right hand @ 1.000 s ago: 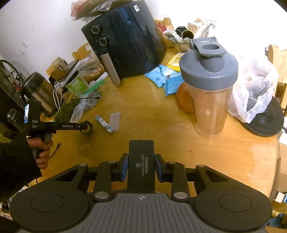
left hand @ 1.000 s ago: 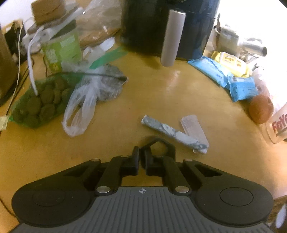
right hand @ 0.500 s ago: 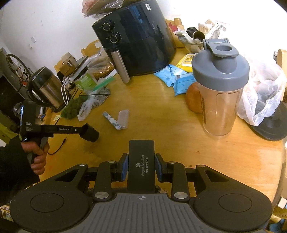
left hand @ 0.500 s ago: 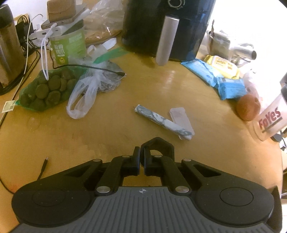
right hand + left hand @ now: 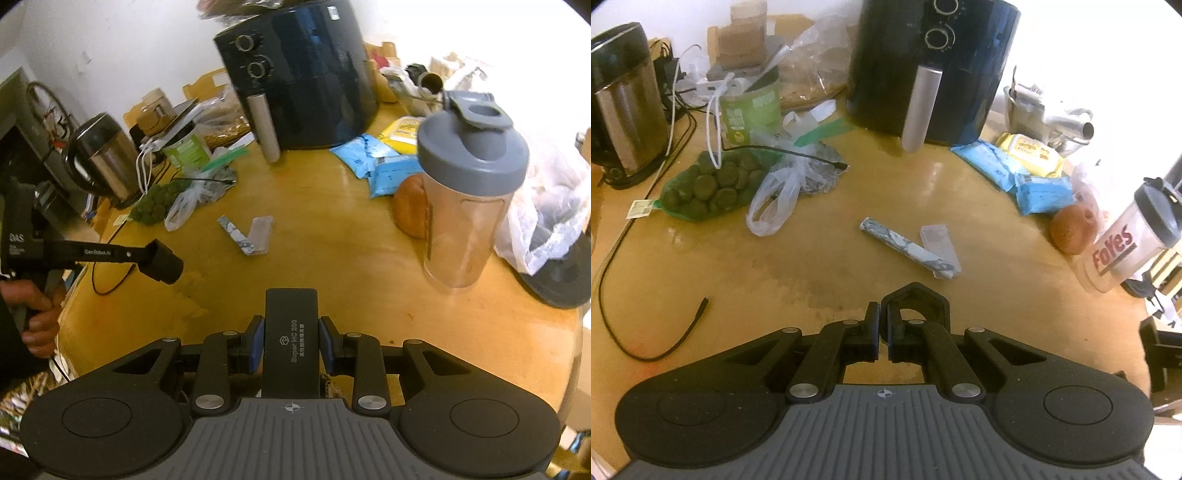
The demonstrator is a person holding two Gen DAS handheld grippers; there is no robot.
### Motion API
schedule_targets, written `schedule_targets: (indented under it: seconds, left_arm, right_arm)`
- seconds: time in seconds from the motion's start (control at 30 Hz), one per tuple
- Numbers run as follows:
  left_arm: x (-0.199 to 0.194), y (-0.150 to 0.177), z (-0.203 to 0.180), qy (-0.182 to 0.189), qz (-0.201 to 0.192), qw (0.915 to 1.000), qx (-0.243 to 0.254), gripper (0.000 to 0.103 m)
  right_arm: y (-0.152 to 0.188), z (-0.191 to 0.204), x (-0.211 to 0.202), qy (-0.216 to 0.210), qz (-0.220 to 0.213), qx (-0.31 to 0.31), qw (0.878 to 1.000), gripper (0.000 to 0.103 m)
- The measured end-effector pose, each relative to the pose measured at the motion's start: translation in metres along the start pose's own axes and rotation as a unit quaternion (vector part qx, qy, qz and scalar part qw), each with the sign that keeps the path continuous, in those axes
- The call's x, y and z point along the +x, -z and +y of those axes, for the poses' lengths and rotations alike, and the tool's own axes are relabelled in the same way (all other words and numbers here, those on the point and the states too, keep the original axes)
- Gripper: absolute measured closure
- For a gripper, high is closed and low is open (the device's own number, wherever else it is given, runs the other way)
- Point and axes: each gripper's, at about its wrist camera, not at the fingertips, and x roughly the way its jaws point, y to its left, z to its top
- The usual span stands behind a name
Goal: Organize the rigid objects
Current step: 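Carry the black cup with the left tool while the right tool carries the power bank to the box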
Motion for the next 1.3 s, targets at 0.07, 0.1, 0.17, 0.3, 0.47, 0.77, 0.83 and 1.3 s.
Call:
schedule_targets:
  seconds: [0.07, 0.1, 0.17, 0.3, 0.47, 0.77, 0.83, 1.3]
  left_arm:
    - [-0.007, 0.003, -0.003, -0.003, -0.003, 1.0, -0.001, 0.098]
    - [-0.011, 0.004, -0.005, -0.006, -0.005, 1.0, 0.0, 0.098]
    - [-0.018, 0.007, -0.008, -0.01, -0.004, 0.9999, 0.001, 0.098]
    - [-0.03, 0.014, -0.014, -0.02, -0.004, 0.9998, -0.002, 0.098]
    - [-0.048, 0.025, -0.022, -0.019, -0.01, 0.9997, -0.007, 0.098]
    - [-0.069, 0.049, -0.043, -0.013, -0.008, 0.9999, -0.005, 0.098]
    - [-0.072, 0.055, -0.046, -0.012, -0.005, 0.9999, -0.007, 0.098]
    - [-0.083, 0.095, -0.064, -0.008, 0.029, 0.9995, -0.011, 0.098]
  right_arm:
    - [0.0, 0.004, 0.0, 0.002, 0.001, -0.013, 1.0, 0.069]
    - [0.001, 0.007, -0.001, 0.005, 0.001, -0.02, 1.0, 0.069]
    - [0.002, 0.011, -0.001, 0.008, 0.001, -0.036, 0.999, 0.069]
    - [0.004, 0.019, -0.001, 0.014, 0.004, -0.062, 0.998, 0.069]
    - [0.006, 0.024, 0.0, 0.001, 0.021, -0.076, 0.997, 0.069]
    - [0.014, 0.029, -0.001, -0.031, 0.042, -0.082, 0.995, 0.069]
    - [0.016, 0.029, -0.001, -0.034, 0.043, -0.084, 0.995, 0.069]
    - [0.025, 0.027, -0.01, -0.054, 0.045, -0.088, 0.994, 0.069]
